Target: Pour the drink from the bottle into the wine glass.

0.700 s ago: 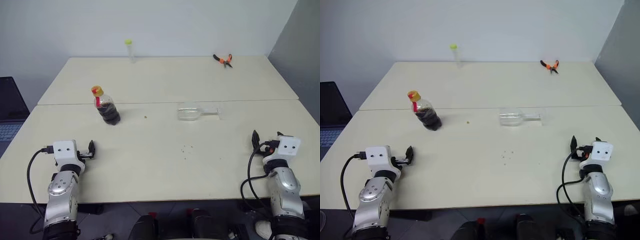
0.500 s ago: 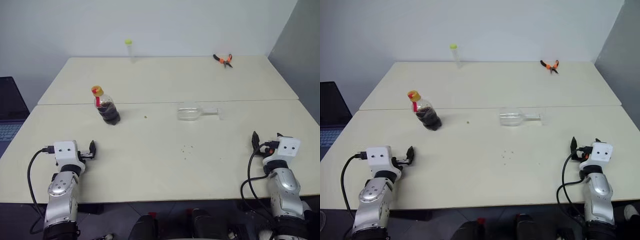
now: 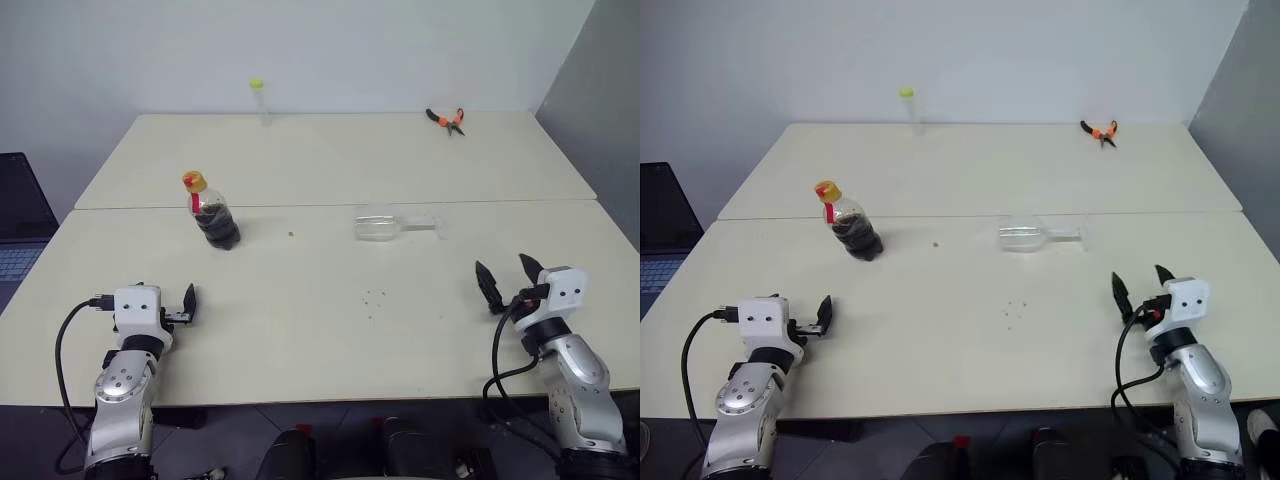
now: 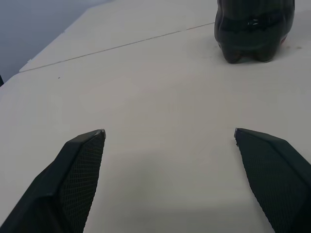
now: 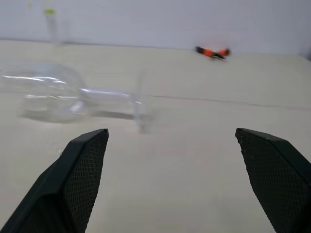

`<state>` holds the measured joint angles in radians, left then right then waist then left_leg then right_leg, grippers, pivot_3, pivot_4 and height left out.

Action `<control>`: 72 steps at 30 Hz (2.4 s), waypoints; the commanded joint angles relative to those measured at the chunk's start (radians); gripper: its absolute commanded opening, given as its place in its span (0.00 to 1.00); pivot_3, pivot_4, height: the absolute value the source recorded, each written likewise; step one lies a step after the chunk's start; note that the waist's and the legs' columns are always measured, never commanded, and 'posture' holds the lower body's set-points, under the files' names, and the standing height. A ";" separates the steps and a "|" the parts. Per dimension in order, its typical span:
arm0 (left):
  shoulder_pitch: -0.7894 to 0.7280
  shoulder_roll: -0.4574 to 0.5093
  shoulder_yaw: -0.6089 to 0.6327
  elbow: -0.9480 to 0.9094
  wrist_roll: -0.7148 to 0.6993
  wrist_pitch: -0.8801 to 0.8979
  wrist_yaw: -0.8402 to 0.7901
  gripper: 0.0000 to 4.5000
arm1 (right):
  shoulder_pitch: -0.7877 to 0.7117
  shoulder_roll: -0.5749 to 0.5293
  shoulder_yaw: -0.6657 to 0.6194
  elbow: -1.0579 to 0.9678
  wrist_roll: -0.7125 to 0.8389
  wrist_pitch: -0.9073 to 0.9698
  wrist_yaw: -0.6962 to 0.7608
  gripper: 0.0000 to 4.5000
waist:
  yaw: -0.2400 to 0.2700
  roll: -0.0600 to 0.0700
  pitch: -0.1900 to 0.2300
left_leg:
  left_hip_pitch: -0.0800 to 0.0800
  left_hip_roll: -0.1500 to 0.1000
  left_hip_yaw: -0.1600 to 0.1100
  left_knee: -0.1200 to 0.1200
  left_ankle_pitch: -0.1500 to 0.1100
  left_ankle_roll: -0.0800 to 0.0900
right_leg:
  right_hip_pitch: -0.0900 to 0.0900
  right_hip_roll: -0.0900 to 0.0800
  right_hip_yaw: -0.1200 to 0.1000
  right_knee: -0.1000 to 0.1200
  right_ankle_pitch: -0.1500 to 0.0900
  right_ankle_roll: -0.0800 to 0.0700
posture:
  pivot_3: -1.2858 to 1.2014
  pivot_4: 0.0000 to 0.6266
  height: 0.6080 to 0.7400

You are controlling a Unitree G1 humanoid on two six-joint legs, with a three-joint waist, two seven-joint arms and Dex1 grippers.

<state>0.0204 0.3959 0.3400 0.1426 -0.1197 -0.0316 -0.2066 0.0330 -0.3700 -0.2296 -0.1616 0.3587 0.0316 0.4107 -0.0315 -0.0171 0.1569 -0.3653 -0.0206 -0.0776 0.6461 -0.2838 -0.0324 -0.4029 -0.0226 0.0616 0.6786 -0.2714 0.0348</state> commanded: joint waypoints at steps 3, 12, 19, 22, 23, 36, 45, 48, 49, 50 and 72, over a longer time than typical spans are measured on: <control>-0.025 0.010 0.006 -0.016 -0.004 -0.027 -0.003 1.00 | -0.004 -0.017 -0.021 -0.057 0.028 0.042 0.009 0.99 | 0.002 -0.001 0.000 | 0.000 0.000 0.000 0.000 0.000 0.000 | 0.000 0.000 0.000 0.000 0.000 0.000 | 0.52 0.24 1.00; -0.041 0.007 -0.010 -0.003 -0.001 -0.031 -0.010 1.00 | 0.004 -0.022 -0.007 -0.080 0.013 0.045 0.019 0.99 | -0.010 0.003 0.002 | 0.000 -0.019 -0.041 -0.001 0.001 0.000 | 0.021 -0.016 -0.044 -0.005 -0.008 0.000 | 0.52 0.24 1.00; -0.044 0.011 -0.015 0.004 -0.002 -0.036 -0.012 1.00 | 0.003 -0.027 0.002 -0.101 0.010 0.065 0.021 0.99 | 0.007 0.005 0.004 | 0.000 -0.020 -0.062 -0.003 0.005 -0.005 | 0.029 -0.027 -0.067 -0.003 -0.019 -0.006 | 0.52 0.24 1.00; -0.047 0.014 -0.017 0.007 -0.003 -0.042 -0.020 1.00 | 0.013 -0.053 0.020 -0.159 0.046 0.117 0.060 0.99 | 0.007 0.005 0.004 | 0.001 -0.020 -0.061 -0.003 0.005 -0.005 | 0.029 -0.027 -0.066 -0.002 -0.019 -0.007 | 0.52 0.24 1.00; -0.049 0.015 -0.018 0.008 -0.003 -0.044 -0.025 1.00 | 0.018 -0.064 0.029 -0.185 0.059 0.136 0.079 0.99 | 0.007 0.005 0.004 | 0.001 -0.020 -0.060 -0.003 0.005 -0.005 | 0.029 -0.028 -0.065 -0.002 -0.019 -0.006 | 0.52 0.24 1.00; -0.196 0.079 -0.037 0.080 -0.059 -0.059 -0.199 1.00 | -0.024 -0.284 0.127 -0.526 0.324 0.463 0.270 0.99 | 0.009 0.004 0.006 | 0.000 -0.020 -0.060 -0.002 0.005 -0.005 | 0.029 -0.028 -0.065 -0.004 -0.021 -0.002 | 0.52 0.24 1.00; -0.406 0.125 -0.096 0.275 -0.044 -0.058 -0.297 1.00 | -0.119 -0.292 0.171 -0.525 0.330 0.486 0.295 0.99 | 0.009 0.000 0.008 | -0.001 -0.021 -0.060 -0.002 0.005 -0.005 | 0.029 -0.028 -0.068 -0.005 -0.021 -0.002 | 0.52 0.24 1.00; -0.464 0.127 -0.116 0.347 -0.034 -0.068 -0.312 1.00 | -0.137 -0.288 0.178 -0.522 0.328 0.483 0.297 0.99 | 0.008 0.000 0.008 | -0.001 -0.021 -0.060 -0.002 0.005 -0.005 | 0.029 -0.028 -0.068 -0.005 -0.021 -0.002 | 0.52 0.24 1.00; -0.481 0.126 -0.122 0.370 -0.029 -0.074 -0.318 1.00 | -0.147 -0.285 0.182 -0.522 0.328 0.483 0.297 0.99 | 0.008 0.000 0.008 | -0.001 -0.021 -0.060 -0.002 0.005 -0.005 | 0.029 -0.029 -0.068 -0.005 -0.021 -0.002 | 0.52 0.24 1.00; -0.499 0.125 -0.129 0.393 -0.025 -0.078 -0.326 1.00 | -0.153 -0.283 0.185 -0.523 0.329 0.484 0.297 0.99 | 0.007 0.000 0.008 | -0.001 -0.021 -0.060 -0.002 0.005 -0.005 | 0.029 -0.029 -0.068 -0.005 -0.020 -0.003 | 0.52 0.24 1.00; -0.845 0.087 -0.174 0.928 0.019 -0.236 -0.345 1.00 | -0.199 -0.256 0.222 -0.524 0.322 0.489 0.277 0.99 | 0.006 -0.006 0.011 | -0.002 -0.022 -0.061 -0.002 0.005 -0.005 | 0.027 -0.029 -0.069 -0.005 -0.020 -0.005 | 0.52 0.24 1.00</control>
<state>-0.7914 0.4804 0.1626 1.0600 -0.1054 -0.2363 -0.5577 -0.1494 -0.6279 -0.0043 -0.6616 0.6811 0.5303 0.6906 -0.0258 -0.0228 0.1680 -0.3675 -0.0427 -0.1381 0.6444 -0.2789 -0.0379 -0.3757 -0.0520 -0.0072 0.6741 -0.2909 0.0302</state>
